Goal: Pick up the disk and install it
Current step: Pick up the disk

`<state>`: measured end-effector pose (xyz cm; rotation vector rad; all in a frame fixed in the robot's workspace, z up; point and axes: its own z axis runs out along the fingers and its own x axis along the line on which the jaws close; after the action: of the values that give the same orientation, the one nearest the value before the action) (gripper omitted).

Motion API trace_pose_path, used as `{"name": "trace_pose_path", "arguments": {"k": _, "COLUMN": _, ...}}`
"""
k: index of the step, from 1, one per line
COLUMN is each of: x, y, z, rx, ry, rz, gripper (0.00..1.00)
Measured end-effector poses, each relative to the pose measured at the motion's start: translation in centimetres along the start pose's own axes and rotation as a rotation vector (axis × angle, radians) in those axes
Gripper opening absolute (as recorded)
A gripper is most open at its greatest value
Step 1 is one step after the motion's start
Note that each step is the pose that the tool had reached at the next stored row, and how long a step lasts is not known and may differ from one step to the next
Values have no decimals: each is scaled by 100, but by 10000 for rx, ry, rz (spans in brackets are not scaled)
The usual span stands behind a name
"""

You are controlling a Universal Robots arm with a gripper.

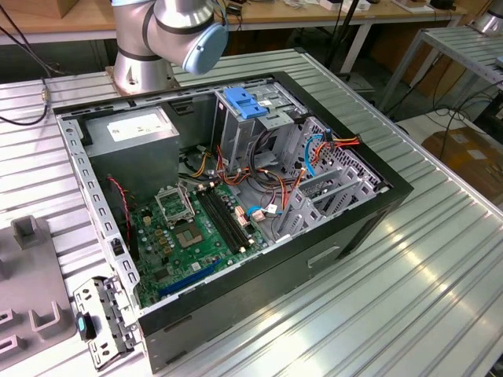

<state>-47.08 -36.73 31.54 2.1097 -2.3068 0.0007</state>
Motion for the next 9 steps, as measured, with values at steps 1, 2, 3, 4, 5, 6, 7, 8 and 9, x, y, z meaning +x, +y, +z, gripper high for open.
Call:
{"name": "trace_pose_path", "arguments": {"k": 1, "x": 0, "y": 0, "z": 8, "rx": 1, "ry": 1, "rz": 0, "gripper": 54}}
{"name": "trace_pose_path", "arguments": {"k": 2, "x": 0, "y": 0, "z": 9, "rx": -1, "ry": 2, "rz": 0, "gripper": 53}}
{"name": "trace_pose_path", "arguments": {"k": 3, "x": 0, "y": 0, "z": 10, "rx": -1, "ry": 2, "rz": 0, "gripper": 53}}
{"name": "trace_pose_path", "arguments": {"k": 4, "x": 0, "y": 0, "z": 13, "rx": 2, "ry": 1, "rz": 0, "gripper": 53}}
{"name": "trace_pose_path", "arguments": {"k": 5, "x": 0, "y": 0, "z": 14, "rx": 3, "ry": 0, "rz": 0, "gripper": 45}}
{"name": "trace_pose_path", "arguments": {"k": 6, "x": 0, "y": 0, "z": 17, "rx": 3, "ry": 0, "rz": 0, "gripper": 45}}
{"name": "trace_pose_path", "arguments": {"k": 7, "x": 0, "y": 0, "z": 21, "rx": 5, "ry": -1, "rz": 0, "gripper": 45}}
{"name": "trace_pose_path", "arguments": {"k": 8, "x": -2, "y": 0, "z": 27, "rx": 4, "ry": -1, "rz": 0, "gripper": 45}}
{"name": "trace_pose_path", "arguments": {"k": 9, "x": -7, "y": 1, "z": 30, "rx": 4, "ry": 0, "rz": 3, "gripper": 45}}
